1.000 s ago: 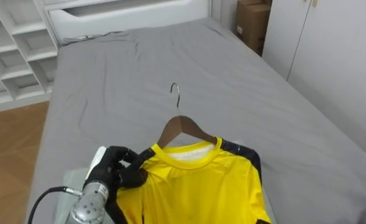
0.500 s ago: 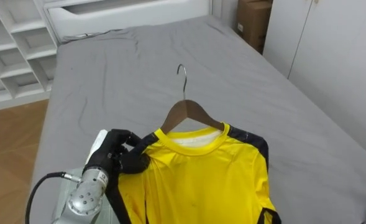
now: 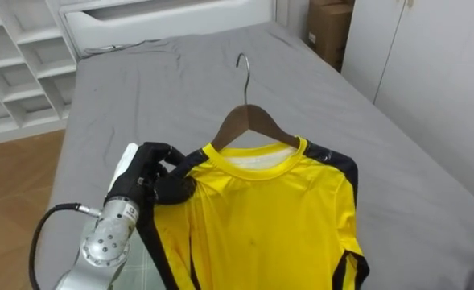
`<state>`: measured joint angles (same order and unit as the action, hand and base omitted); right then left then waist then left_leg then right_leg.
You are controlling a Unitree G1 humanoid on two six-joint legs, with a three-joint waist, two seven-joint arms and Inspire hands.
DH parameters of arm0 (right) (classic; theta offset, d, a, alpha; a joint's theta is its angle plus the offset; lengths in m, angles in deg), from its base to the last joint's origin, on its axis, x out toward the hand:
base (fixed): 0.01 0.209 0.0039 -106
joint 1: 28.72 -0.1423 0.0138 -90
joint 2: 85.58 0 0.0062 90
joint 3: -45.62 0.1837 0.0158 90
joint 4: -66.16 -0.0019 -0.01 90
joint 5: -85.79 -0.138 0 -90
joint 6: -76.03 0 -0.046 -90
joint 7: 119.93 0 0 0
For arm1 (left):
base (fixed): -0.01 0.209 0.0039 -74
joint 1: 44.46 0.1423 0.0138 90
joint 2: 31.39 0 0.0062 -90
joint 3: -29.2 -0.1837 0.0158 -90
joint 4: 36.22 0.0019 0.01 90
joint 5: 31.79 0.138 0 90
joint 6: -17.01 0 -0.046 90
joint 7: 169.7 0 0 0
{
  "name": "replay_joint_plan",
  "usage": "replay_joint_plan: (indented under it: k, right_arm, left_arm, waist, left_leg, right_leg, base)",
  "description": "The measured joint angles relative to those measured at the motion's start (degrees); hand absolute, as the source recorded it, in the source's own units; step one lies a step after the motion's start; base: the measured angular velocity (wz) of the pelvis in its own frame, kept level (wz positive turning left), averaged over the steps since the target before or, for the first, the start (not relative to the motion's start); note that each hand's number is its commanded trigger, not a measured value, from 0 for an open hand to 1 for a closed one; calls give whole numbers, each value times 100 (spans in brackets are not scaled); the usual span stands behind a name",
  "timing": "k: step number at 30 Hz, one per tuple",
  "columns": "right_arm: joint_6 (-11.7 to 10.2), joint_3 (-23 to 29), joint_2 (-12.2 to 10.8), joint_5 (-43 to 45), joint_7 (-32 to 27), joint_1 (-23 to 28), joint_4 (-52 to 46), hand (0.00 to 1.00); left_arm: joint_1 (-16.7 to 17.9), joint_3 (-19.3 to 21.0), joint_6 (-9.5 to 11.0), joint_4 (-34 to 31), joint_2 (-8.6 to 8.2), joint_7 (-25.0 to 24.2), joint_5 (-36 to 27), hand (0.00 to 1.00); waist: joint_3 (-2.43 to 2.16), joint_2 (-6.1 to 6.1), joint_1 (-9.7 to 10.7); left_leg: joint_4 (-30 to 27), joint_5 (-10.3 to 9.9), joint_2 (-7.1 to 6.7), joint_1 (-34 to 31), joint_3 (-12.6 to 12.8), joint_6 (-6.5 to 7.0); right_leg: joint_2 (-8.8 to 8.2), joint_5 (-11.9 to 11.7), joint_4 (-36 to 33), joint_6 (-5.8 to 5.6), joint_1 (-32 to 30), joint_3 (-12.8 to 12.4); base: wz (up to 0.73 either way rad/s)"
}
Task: Hang clothes
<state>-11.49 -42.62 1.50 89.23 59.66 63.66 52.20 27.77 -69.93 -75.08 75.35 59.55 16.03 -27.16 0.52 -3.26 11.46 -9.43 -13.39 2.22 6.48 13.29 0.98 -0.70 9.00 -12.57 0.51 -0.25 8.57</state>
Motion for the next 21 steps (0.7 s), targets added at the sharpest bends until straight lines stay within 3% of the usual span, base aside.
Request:
replay_joint_plan:
  k: [7,10,13,21]
  right_arm:
    - [-23,537,264,856,-707,-83,-760,0]
    - [-163,642,343,1452,-1171,-227,-1082,0]
    - [-167,650,361,2153,-1534,-229,-1863,0]
    - [-248,669,366,3500,-2292,-212,-4241,0]
  left_arm:
    - [2,-1,1,-403,416,216,188,100]
    - [3,-2,1,-407,424,305,261,100]
    - [18,-3,-8,-479,447,437,501,100]
    - [82,-2,-13,-642,436,504,749,100]
  waist:
    - [-67,135,-77]
    - [-76,198,-73]
    - [-74,252,-128]
    - [-79,243,-195]
  left_leg:
    - [-9,1,9,11,-24,1]
    - [-14,1,-1,11,-93,1]
    - [-16,9,-6,-8,-85,12]
    - [-15,12,2,10,-88,16]
  right_leg:
    - [5,-2,-11,3,30,25]
    - [-20,-2,-12,3,62,115]
    - [-26,-2,7,3,65,126]
    - [-19,-4,11,2,74,113]
  base:
    - [1]
    - [13]
    - [4]
    - [-1]
